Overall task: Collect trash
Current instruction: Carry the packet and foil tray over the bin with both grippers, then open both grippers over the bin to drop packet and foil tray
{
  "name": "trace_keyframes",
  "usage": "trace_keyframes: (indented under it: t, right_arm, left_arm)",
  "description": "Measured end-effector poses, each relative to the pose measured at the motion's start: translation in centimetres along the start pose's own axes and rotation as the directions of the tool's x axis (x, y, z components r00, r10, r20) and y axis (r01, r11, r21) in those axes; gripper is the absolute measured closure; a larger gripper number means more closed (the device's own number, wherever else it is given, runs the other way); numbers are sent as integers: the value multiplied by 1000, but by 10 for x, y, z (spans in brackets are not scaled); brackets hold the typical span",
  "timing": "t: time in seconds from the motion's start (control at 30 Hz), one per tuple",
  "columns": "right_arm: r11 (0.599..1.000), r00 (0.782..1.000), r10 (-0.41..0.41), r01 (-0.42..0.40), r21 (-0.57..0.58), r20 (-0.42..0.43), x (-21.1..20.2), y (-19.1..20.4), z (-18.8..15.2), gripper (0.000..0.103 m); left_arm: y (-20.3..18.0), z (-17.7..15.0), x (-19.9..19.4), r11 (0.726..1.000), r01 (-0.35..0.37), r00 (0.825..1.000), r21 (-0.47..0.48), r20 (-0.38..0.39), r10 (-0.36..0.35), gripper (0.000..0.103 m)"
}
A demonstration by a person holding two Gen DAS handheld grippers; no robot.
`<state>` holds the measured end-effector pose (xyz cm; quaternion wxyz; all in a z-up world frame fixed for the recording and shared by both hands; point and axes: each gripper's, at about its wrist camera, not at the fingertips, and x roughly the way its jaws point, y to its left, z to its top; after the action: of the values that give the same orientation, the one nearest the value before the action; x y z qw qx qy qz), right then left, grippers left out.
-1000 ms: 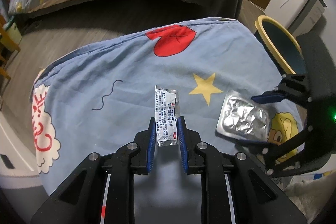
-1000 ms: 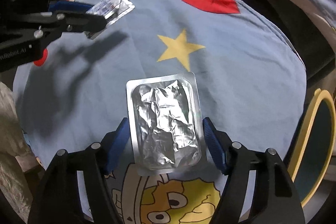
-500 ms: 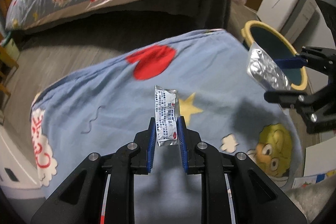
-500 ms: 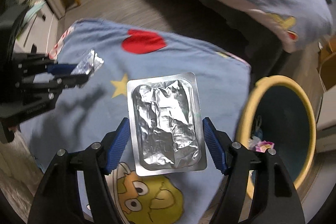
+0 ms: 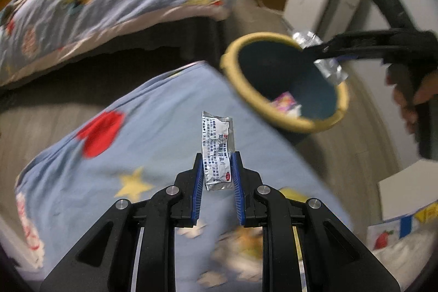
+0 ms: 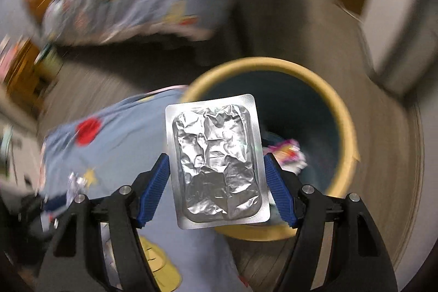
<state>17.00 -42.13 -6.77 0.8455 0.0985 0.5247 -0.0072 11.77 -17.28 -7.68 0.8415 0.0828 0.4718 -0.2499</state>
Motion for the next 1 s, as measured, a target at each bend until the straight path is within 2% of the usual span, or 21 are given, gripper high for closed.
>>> trace_keyframes:
  t: [0.17, 0.37, 0.43, 0.67, 0.7, 0.73, 0.77, 0.8, 0.83, 1.0]
  right_arm:
    - [986, 1000, -13, 15, 166, -13, 6, -53, -7, 34]
    - [971, 999, 26, -20, 239, -20, 19, -68, -11, 34]
    - [964, 999, 48, -42, 263, -17, 23, -70, -11, 34]
    - [943, 992, 117, -127, 308, 49, 17, -77, -8, 33]
    - [941, 990, 128, -140, 309, 60, 16, -77, -7, 32]
    - [937, 987, 143, -158, 311, 71, 15, -76, -5, 24]
    - [936, 986, 146, -164, 312, 81, 14, -75, -4, 20]
    - [937, 985, 145, -167, 308, 91, 13, -74, -3, 18]
    - [941, 986, 139, -161, 299, 95, 12, -72, -2, 18]
    - [955, 990, 112, -129, 265, 81, 10, -61, -1, 18]
  left_arm:
    - [-45, 31, 23, 997, 75, 997, 17, -5, -75, 82]
    - [-77, 63, 58, 992, 57, 998, 111, -38, -53, 82]
    - [-85, 73, 70, 990, 32, 999, 137, -46, -26, 82]
    - [-92, 92, 92, 984, -9, 1000, 179, -3, 10, 81]
    - [-91, 93, 92, 985, -10, 1000, 174, 6, 9, 77]
    - [-89, 93, 91, 987, -6, 1000, 163, 17, 4, 71]
    - [-85, 95, 92, 988, -3, 1000, 154, 21, 0, 66]
    - [-81, 94, 91, 990, -5, 1000, 140, 26, 2, 54]
    - [-79, 95, 91, 991, -5, 1000, 132, 31, 1, 48]
    - [-62, 88, 83, 996, -7, 999, 94, 32, 4, 47]
